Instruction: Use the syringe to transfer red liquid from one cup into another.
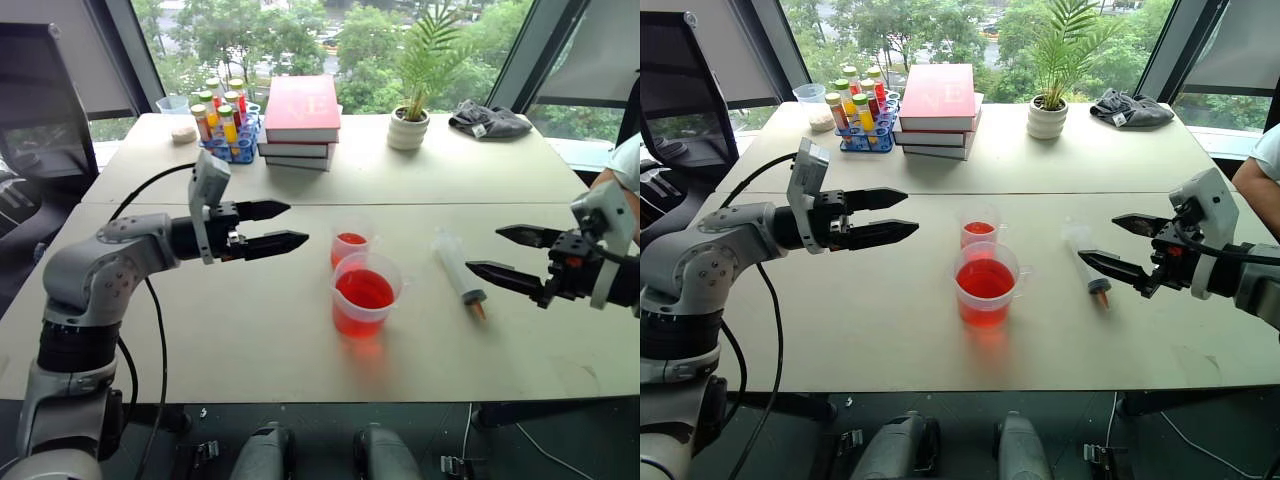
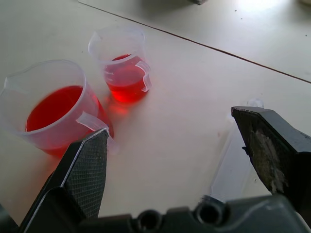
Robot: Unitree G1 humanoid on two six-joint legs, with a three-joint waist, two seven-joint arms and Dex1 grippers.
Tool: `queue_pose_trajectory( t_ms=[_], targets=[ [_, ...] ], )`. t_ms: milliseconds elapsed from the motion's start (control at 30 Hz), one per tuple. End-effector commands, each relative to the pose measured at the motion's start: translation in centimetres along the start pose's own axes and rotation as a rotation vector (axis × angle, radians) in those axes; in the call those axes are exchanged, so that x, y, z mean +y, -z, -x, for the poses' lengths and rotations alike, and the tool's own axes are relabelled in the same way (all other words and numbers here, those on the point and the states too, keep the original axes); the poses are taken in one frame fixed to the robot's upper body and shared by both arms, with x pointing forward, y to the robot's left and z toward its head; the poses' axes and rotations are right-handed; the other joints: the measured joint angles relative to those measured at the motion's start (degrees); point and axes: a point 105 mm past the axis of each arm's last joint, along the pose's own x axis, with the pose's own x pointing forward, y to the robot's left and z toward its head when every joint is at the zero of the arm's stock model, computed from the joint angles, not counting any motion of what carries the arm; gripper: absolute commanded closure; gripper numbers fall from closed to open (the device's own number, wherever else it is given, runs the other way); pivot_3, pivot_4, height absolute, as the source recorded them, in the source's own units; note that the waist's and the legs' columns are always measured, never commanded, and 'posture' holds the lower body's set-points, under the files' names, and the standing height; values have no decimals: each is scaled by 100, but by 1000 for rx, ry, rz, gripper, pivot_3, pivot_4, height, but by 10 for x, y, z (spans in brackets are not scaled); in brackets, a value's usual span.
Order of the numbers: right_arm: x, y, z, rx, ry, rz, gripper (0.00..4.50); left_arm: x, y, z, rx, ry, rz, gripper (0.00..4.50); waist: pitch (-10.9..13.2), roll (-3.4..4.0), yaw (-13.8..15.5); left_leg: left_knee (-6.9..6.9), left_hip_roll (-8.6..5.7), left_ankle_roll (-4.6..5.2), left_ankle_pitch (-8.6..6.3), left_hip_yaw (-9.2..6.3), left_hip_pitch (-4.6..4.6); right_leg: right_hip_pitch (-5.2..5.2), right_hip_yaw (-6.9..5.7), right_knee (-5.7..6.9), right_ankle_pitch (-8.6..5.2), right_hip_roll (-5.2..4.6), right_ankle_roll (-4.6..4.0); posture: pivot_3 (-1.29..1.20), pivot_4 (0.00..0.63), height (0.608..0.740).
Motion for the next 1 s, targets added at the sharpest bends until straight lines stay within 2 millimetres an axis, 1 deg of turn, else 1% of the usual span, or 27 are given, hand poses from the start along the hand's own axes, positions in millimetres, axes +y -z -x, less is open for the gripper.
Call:
queue_pose_trajectory(
  t_ms=[33, 200, 333, 467, 567, 667, 733, 767, 833, 1000],
  targets=[
    [-8, -8, 2, -14, 48, 29, 59, -3, -12, 0, -29, 11, -57, 0, 0, 0, 0, 0, 0, 0, 0, 0, 0, 0, 0, 0, 0, 0, 0, 0, 150, 740],
    [-21, -6, -1, 10, 109, 4, 59, -2, -12, -3, -36, 9, -71, 0, 0, 0, -4, 0, 0, 0, 0, 0, 0, 0, 0, 0, 0, 0, 0, 0, 150, 740],
    [-29, -6, -4, 42, 134, -14, 59, -3, -8, -6, -40, 16, -68, 0, 0, 0, -1, 1, 0, 0, 0, 0, 0, 0, 0, 0, 0, -1, -1, 0, 150, 740],
    [-39, -3, -12, 100, 166, -55, 59, -4, -4, -10, -36, 29, -62, 0, 0, 0, -10, 0, 0, 0, 0, 1, 0, -1, 1, 0, -1, -2, -2, 0, 150, 740],
    [-47, 6, -27, 194, 180, -146, 59, -3, -5, -13, -45, 36, -65, 0, 0, 0, -27, 1, 0, 0, 0, 1, 0, -2, 2, 0, -4, -5, -8, 0, 150, 740],
    [-56, 13, -44, 285, 196, -201, 59, -3, -6, -18, -50, 46, -66, 0, 0, 0, -36, 1, 0, 0, 0, 4, 1, -6, 3, 2, -7, -16, -16, 0, 150, 740],
    [-66, 19, -60, 339, 211, -242, 59, -3, -5, -21, -53, 56, -67, 0, 0, 1, -31, 0, 1, 0, 0, 5, 0, -10, 3, 3, -7, -16, -16, 0, 150, 740],
    [-71, 25, -68, 374, 219, -252, 59, -3, -5, -23, -57, 59, -68, 0, 0, 1, -31, -1, 0, 0, 0, 4, -4, -12, 3, 2, -7, -16, -16, 0, 150, 740],
    [-76, 34, -77, 421, 224, -255, 59, -3, -5, -24, -62, 59, -69, 0, 0, 1, -21, -2, -1, 0, 0, 9, -4, -12, 3, 0, -6, -14, -14, 0, 150, 740],
    [-78, 51, -99, 498, 192, -247, 59, -6, -4, -23, -71, 46, -68, 0, 0, 1, -19, -6, -4, 3, -2, 9, -16, -16, 1, -8, 2, -4, 1, 0, 150, 740]
  ],
)
